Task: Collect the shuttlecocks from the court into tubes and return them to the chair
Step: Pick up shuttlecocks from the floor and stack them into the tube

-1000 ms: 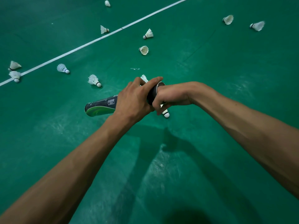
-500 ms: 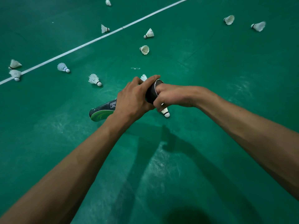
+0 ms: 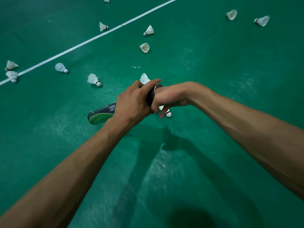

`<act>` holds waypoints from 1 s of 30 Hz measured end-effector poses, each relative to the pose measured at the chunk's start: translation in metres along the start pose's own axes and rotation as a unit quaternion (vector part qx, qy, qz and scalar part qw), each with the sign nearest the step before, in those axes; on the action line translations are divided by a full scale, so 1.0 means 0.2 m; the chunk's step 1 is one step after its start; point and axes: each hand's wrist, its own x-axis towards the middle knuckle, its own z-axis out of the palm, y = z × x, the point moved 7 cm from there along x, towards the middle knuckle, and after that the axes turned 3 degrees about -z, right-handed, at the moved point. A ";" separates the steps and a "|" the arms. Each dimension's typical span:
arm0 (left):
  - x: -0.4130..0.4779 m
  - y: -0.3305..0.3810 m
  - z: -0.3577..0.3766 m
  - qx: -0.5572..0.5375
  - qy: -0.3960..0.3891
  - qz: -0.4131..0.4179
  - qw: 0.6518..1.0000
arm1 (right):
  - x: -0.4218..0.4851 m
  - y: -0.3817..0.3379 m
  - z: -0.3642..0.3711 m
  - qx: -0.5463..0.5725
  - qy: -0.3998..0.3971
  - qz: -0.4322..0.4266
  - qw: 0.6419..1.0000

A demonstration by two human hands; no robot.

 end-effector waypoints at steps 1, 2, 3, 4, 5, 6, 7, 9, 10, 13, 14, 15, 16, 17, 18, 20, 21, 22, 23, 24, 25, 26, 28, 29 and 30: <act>0.00 -0.01 0.02 0.004 -0.006 -0.003 1.000 | 0.02 0.02 0.01 0.014 0.003 0.000 1.000; 0.01 -0.02 0.05 0.008 -0.013 -0.006 1.000 | 0.04 0.04 0.02 0.030 0.008 0.000 1.000; 0.01 -0.04 0.07 0.009 -0.020 -0.012 1.000 | 0.06 0.06 0.02 0.040 0.018 -0.005 0.999; 0.02 -0.06 0.09 0.009 -0.025 -0.021 0.999 | 0.08 0.07 0.03 0.044 0.032 -0.013 0.998; 0.03 -0.08 0.11 0.009 -0.028 -0.033 0.999 | 0.10 0.08 0.02 0.050 0.053 -0.023 0.997; 0.03 -0.11 0.12 0.011 -0.030 -0.048 0.998 | 0.12 0.09 0.00 0.065 0.081 -0.032 0.994; 0.04 -0.15 0.13 0.014 -0.029 -0.062 0.998 | 0.13 0.10 -0.02 0.091 0.118 -0.040 0.988; 0.05 -0.21 0.14 0.021 -0.024 -0.085 0.996 | 0.15 0.14 -0.09 0.161 0.210 -0.061 0.962; 0.05 -0.25 0.14 0.024 -0.022 -0.092 0.995 | 0.16 0.17 -0.13 0.198 0.256 -0.073 0.943; 0.04 -0.35 0.15 0.020 -0.018 -0.103 0.994 | 0.19 0.29 -0.22 0.155 0.397 -0.075 0.901; 0.04 -0.38 0.16 0.020 -0.017 -0.100 0.995 | 0.22 0.34 -0.24 0.077 0.414 -0.046 0.906; 0.04 -0.40 0.17 0.022 -0.017 -0.096 0.995 | 0.27 0.39 -0.23 -0.017 0.391 0.001 0.920; 0.04 -0.42 0.18 0.025 -0.016 -0.093 0.995 | 0.31 0.44 -0.21 -0.100 0.345 0.053 0.932; 0.04 -0.43 0.19 0.027 -0.014 -0.092 0.995 | 0.35 0.49 -0.19 -0.160 0.298 0.099 0.936; 0.04 -0.44 0.20 0.027 -0.011 -0.094 0.995 | 0.37 0.53 -0.17 -0.206 0.266 0.129 0.933; 0.04 -0.45 0.22 0.021 -0.006 -0.099 0.995 | 0.42 0.57 -0.15 -0.281 0.228 0.146 0.921; 0.04 -0.46 0.24 0.016 -0.004 -0.099 0.995 | 0.42 0.58 -0.15 -0.312 0.218 0.148 0.913; 0.04 -0.46 0.24 0.013 -0.004 -0.097 0.995 | 0.43 0.59 -0.16 -0.336 0.213 0.151 0.905; 0.04 -0.46 0.25 0.013 -0.004 -0.095 0.995 | 0.42 0.60 -0.16 -0.357 0.213 0.153 0.897; 0.03 -0.46 0.26 0.014 -0.005 -0.095 0.995 | 0.41 0.61 -0.17 -0.376 0.214 0.152 0.889; 0.03 -0.47 0.26 0.015 -0.005 -0.095 0.995 | 0.41 0.61 -0.17 -0.398 0.214 0.149 0.880; 0.04 -0.48 0.26 0.014 -0.005 -0.096 0.995 | 0.40 0.62 -0.17 -0.420 0.211 0.145 0.871; 0.04 -0.49 0.25 0.013 -0.001 -0.101 0.995 | 0.38 0.64 -0.18 -0.437 0.209 0.142 0.864; 0.04 -0.50 0.24 0.012 0.000 -0.103 0.995 | 0.37 0.65 -0.19 -0.424 0.220 0.139 0.867; 0.05 -0.50 0.23 0.011 0.001 -0.104 0.995 | 0.36 0.64 -0.21 -0.394 0.249 0.131 0.875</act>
